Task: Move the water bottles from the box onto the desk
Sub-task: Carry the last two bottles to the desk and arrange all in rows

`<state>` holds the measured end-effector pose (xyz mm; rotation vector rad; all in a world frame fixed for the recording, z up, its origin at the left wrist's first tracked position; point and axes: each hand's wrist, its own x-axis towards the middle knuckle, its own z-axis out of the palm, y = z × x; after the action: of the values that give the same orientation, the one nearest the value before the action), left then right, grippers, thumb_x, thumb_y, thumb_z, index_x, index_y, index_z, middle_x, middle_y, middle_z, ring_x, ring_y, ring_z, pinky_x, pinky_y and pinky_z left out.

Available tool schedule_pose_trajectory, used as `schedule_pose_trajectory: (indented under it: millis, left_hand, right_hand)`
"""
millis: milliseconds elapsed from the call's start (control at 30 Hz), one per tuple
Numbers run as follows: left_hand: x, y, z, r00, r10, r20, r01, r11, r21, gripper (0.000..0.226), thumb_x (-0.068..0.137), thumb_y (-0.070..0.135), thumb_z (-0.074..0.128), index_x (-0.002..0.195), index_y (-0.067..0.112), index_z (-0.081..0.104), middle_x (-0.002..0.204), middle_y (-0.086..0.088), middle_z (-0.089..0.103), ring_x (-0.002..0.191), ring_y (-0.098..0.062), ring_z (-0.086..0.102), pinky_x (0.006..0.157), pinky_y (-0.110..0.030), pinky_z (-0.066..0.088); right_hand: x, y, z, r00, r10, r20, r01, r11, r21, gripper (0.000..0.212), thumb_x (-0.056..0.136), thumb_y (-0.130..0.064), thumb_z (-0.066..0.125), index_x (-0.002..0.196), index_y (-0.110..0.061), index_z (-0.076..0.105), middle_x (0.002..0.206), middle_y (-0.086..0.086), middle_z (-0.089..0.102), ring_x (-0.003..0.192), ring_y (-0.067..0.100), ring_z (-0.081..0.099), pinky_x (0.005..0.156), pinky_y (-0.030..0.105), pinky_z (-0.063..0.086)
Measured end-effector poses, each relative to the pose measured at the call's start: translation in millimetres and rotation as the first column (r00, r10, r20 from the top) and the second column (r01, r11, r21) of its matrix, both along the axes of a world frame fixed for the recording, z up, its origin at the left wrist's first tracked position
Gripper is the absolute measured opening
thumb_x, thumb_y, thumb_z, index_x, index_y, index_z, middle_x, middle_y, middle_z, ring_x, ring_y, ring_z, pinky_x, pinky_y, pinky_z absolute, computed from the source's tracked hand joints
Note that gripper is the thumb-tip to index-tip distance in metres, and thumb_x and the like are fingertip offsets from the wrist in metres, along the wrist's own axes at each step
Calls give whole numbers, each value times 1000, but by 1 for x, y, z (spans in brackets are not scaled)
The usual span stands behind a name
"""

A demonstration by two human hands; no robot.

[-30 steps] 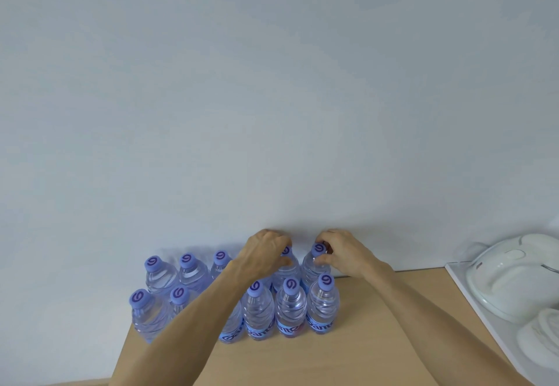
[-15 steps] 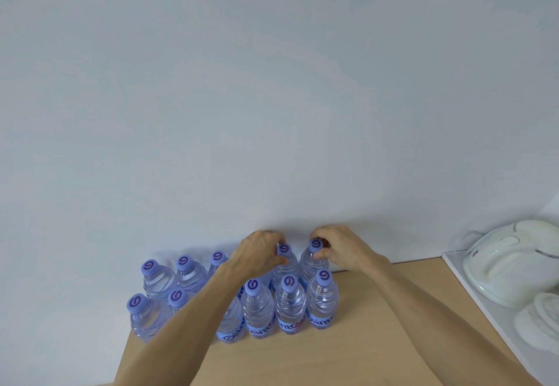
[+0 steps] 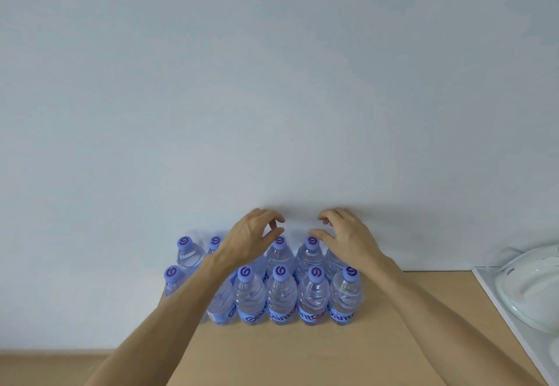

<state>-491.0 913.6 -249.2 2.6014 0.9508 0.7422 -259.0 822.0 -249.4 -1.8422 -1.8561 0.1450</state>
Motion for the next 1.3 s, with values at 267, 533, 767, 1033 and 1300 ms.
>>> schedule_pose_trajectory:
  millis: [267, 533, 767, 1033, 1300]
  left_hand:
    - [-116, -6, 11, 940, 340, -20, -341, 937, -80, 15, 94, 29, 58, 95, 17, 67, 83, 7, 59, 68, -7, 54, 66, -20, 43]
    - [-194, -22, -9, 854, 303, -423, -426, 874, -232, 38, 86, 49, 62, 111, 22, 54, 101, 1, 58, 91, -21, 57, 75, -32, 46]
    - [-197, -16, -16, 869, 240, -433, -377, 888, -265, 31, 87, 36, 61, 106, 13, 53, 88, -6, 57, 82, -32, 58, 65, -35, 46]
    - [-201, -7, -18, 891, 135, -433, -276, 919, -282, 34, 90, 35, 61, 110, 9, 49, 95, -10, 57, 85, -34, 57, 72, -41, 49]
    - [-207, -9, -20, 919, 105, -379, -217, 939, -268, 30, 90, 26, 61, 112, 9, 50, 106, -13, 60, 91, -35, 56, 74, -42, 47]
  right_hand:
    - [-106, 26, 4, 955, 295, -17, -296, 955, -4, 28, 96, -37, 57, 109, -13, 63, 102, -2, 61, 96, 15, 53, 81, 30, 47]
    - [-182, 32, -5, 895, 446, -5, -412, 823, -391, 52, 90, -49, 60, 138, -31, 47, 126, -6, 53, 102, 16, 56, 89, 37, 48]
    - [-207, 34, -6, 908, 413, 71, -345, 833, -432, 42, 91, -38, 63, 131, -31, 53, 110, -3, 55, 88, 14, 49, 80, 37, 47]
    - [-219, 30, -7, 950, 304, 73, -244, 868, -433, 38, 90, -31, 67, 126, -27, 56, 112, 5, 62, 94, 22, 59, 81, 40, 51]
    - [-228, 23, -1, 960, 263, 94, -197, 877, -438, 36, 91, -28, 66, 125, -25, 56, 99, 3, 56, 88, 21, 55, 75, 36, 47]
